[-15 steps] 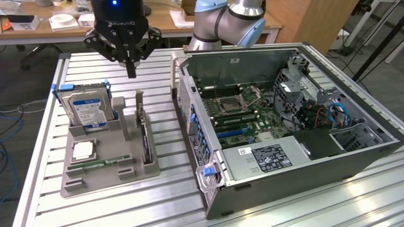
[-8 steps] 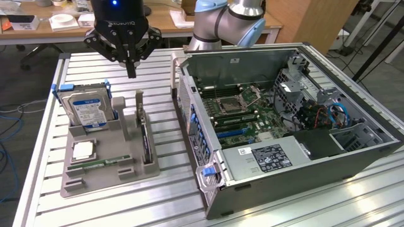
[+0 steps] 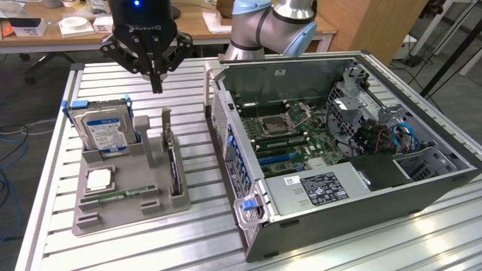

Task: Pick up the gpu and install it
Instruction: 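Pick up the gpu and move the gpu toward the slot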

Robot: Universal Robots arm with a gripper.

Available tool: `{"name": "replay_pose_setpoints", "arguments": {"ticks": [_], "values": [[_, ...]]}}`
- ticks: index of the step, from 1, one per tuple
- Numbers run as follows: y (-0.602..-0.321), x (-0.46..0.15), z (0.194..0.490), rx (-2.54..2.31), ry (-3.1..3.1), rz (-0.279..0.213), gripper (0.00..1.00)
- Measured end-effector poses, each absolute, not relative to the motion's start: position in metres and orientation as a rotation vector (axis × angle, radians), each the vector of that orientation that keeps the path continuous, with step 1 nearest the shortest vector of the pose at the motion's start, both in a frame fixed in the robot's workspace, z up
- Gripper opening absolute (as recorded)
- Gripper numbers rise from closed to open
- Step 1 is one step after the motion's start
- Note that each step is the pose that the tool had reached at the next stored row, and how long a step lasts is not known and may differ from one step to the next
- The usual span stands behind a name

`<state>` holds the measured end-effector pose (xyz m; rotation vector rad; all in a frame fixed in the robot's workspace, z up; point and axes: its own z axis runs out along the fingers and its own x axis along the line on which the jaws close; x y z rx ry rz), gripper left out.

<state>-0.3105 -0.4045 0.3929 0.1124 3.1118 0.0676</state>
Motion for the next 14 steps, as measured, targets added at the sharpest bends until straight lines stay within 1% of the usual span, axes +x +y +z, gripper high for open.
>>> {"name": "replay_pose_setpoints", "arguments": {"ticks": [2, 3, 5, 6, 8, 10, 11, 14], "values": [[-0.4045, -0.3105, 0.3929, 0.112, 3.112, 0.068, 0.23], [-0.4045, -0.3105, 0.3929, 0.112, 3.112, 0.068, 0.23], [-0.4045, -0.3105, 0.3929, 0.112, 3.112, 0.068, 0.35], [-0.4045, -0.3105, 0.3929, 0.112, 3.112, 0.068, 0.35], [-0.4045, -0.3105, 0.3929, 0.112, 3.112, 0.068, 0.47], [-0.4045, -0.3105, 0.3929, 0.112, 3.112, 0.068, 0.47], [-0.4045, -0.3105, 0.3929, 0.112, 3.112, 0.068, 0.53], [-0.4045, -0.3105, 0.3929, 0.112, 3.112, 0.068, 0.53]]}}
